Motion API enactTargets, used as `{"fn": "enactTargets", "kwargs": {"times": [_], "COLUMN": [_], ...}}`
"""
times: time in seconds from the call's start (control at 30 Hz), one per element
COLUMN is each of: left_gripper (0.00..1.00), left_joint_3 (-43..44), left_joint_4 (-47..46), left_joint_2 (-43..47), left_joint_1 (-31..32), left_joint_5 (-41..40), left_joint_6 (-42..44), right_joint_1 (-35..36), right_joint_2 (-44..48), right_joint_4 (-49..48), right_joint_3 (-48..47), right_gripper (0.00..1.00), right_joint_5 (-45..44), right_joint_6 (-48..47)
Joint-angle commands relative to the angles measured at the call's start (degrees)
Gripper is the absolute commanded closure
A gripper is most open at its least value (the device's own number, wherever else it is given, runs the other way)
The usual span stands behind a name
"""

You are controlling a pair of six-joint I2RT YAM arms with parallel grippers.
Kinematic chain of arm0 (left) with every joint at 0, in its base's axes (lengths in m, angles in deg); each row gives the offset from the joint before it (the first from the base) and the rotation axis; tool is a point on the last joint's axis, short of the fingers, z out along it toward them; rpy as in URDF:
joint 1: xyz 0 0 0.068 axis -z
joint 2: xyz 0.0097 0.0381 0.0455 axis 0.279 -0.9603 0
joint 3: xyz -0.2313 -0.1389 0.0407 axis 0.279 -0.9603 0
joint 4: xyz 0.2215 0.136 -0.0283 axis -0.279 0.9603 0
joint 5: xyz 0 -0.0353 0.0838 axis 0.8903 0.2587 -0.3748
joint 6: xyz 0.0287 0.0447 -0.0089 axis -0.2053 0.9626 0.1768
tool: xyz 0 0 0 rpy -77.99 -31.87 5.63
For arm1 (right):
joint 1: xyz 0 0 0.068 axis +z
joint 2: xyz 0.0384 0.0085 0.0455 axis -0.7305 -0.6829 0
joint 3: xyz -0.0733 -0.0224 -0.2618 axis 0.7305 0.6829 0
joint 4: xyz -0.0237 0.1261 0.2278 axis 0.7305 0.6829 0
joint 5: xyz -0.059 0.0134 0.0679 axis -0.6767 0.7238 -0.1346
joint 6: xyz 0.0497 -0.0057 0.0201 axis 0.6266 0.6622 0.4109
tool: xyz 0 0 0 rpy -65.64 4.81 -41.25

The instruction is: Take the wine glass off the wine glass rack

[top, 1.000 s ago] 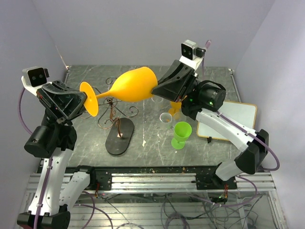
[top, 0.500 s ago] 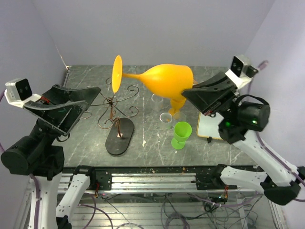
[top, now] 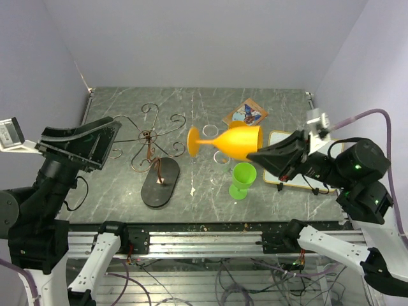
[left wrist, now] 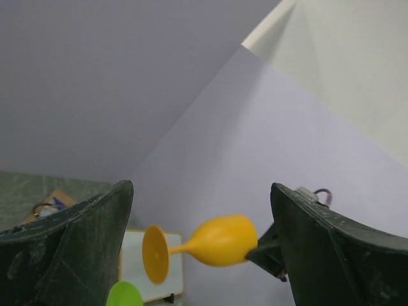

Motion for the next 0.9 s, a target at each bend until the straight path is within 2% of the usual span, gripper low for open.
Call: {"fn": "enactTargets", "kwargs": {"times": [0.0,0.13,0.3,0.4,0.53,0.7,0.87], "left_gripper": [0.02,0.02,0.02,0.02,0.02,0.02,0.02], "left_joint_3": [0.22,0.82,3.05,3.84,4.73,6.18,7.92], "left_joint_4": [7.95,8.09,11.13,13.17,14.99,16.5,18.35], "left_joint_2": [-0.05,-1.26,-2.62,-2.42,-2.26,-3.09,-3.72], "left_joint_1": [-0.04,-0.04,-0.03,-0.04,-0.04,-0.04,-0.04], "left_joint_5": [-4.67,-4.93,-6.46,-8.1,-9.88,-10.31,-10.89], "left_joint_6": [6.14,7.39,10.09,11.73,13.75,15.32,17.13], "right_joint_1": [0.05,0.23,3.39,6.29,9.06,13.31,18.61], "right_joint_2": [-2.86,-7.81,-11.06,-14.08,-18.04,-23.16,-29.38], "right_joint_4": [30.97,42.9,41.25,41.56,41.42,37.36,35.76], "right_joint_3": [-4.55,-3.03,0.27,0.36,0.2,1.92,1.98], "right_gripper": [1.0,1.0,1.0,1.0,1.0,1.0,1.0], "right_joint_5": [8.28,7.17,3.84,-6.06,-14.63,-17.78,-24.8], "right_joint_6": [-18.48,-24.65,-24.25,-23.33,-22.23,-19.82,-17.22]}}
